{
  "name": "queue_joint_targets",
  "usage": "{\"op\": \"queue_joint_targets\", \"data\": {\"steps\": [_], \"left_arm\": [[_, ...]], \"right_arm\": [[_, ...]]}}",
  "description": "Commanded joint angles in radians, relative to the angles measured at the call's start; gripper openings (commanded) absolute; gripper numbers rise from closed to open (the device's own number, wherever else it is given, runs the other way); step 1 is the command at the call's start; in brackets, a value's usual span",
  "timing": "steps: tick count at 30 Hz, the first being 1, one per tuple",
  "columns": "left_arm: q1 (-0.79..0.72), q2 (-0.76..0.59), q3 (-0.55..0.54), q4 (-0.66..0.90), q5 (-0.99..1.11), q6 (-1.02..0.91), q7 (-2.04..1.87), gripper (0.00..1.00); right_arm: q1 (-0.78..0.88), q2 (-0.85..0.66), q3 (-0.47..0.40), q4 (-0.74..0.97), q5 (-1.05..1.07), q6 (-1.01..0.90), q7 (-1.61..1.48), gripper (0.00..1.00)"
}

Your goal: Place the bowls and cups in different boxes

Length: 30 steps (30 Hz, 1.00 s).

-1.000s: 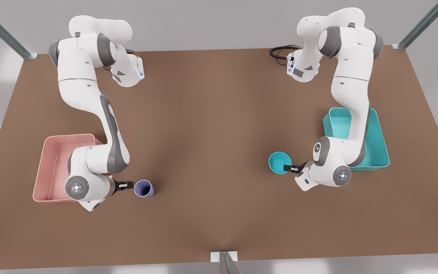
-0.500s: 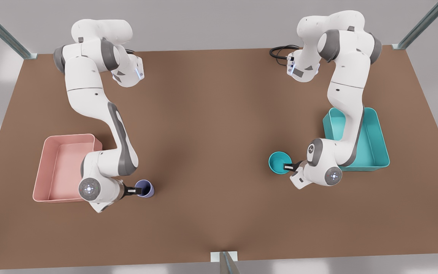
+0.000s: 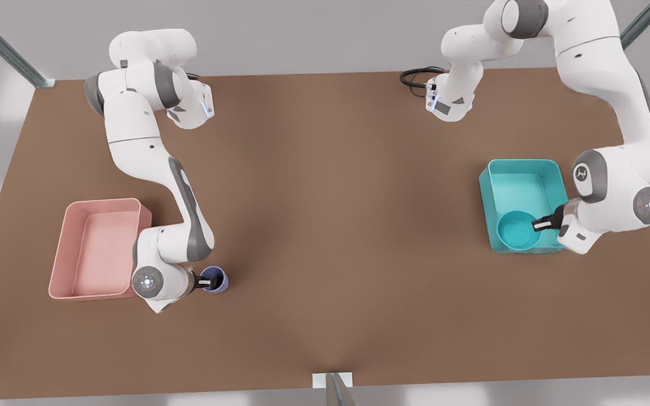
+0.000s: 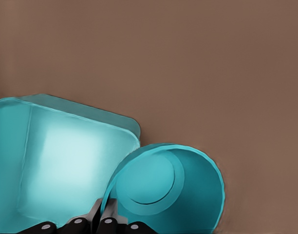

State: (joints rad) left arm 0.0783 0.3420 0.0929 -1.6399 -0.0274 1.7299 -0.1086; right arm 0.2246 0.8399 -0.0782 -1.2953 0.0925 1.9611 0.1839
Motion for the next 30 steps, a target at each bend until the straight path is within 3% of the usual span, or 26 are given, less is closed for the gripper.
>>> {"op": "queue_joint_targets", "data": {"steps": [1, 2, 7, 10, 14, 15, 16, 20, 22, 24, 26, 30], "left_arm": [[0.008, -0.004, 0.051, -0.038, 0.047, 0.003, -0.042, 0.21], [0.009, -0.003, 0.068, -0.072, 0.047, 0.065, -0.040, 0.21], [0.058, 0.026, 0.125, -0.212, 0.047, 0.304, 0.141, 0.21], [0.063, 0.083, 0.133, -0.362, 0.041, 0.579, 0.167, 0.21], [0.064, 0.101, 0.133, -0.365, 0.043, 0.579, 0.173, 0.21], [0.067, 0.100, 0.133, -0.363, 0.043, 0.565, 0.202, 0.90], [0.072, 0.094, 0.133, -0.363, 0.043, 0.556, 0.205, 1.00], [0.064, -0.035, 0.125, -0.333, 0.046, 0.257, 0.199, 1.00], [0.063, -0.078, 0.081, -0.141, 0.049, -0.094, 0.191, 1.00], [0.047, -0.078, -0.116, 0.132, 0.107, -0.338, 0.089, 1.00], [-0.005, -0.078, -0.211, 0.281, 0.113, -0.391, 0.087, 1.00], [-0.052, -0.095, -0.226, 0.315, 0.115, -0.406, 0.089, 1.00]], "right_arm": [[-0.001, -0.001, 0.000, 0.001, 0.001, 0.004, 0.005, 0.60], [-0.002, -0.001, 0.000, 0.001, 0.001, 0.004, -0.004, 0.43], [0.001, -0.001, 0.000, 0.016, 0.000, 0.004, -0.003, 0.21], [-0.001, -0.030, 0.009, 0.018, 0.003, -0.014, -0.017, 0.21], [-0.080, -0.226, -0.002, 0.004, -0.008, -0.182, -0.438, 0.21], [-0.113, -0.255, -0.006, 0.005, -0.013, -0.182, -0.566, 0.21], [-0.148, -0.274, -0.008, 0.007, -0.013, -0.182, -0.668, 0.21], [-0.301, -0.283, -0.025, 0.004, -0.013, -0.205, -0.949, 0.21], [-0.353, -0.265, -0.038, 0.002, -0.033, -0.206, -1.003, 0.21], [-0.393, -0.223, -0.038, 0.002, -0.031, -0.205, -1.006, 0.21], [-0.404, -0.180, -0.046, 0.002, -0.028, -0.182, -0.994, 0.21], [-0.412, -0.085, -0.055, 0.002, -0.002, -0.056, -0.978, 0.21]]}}
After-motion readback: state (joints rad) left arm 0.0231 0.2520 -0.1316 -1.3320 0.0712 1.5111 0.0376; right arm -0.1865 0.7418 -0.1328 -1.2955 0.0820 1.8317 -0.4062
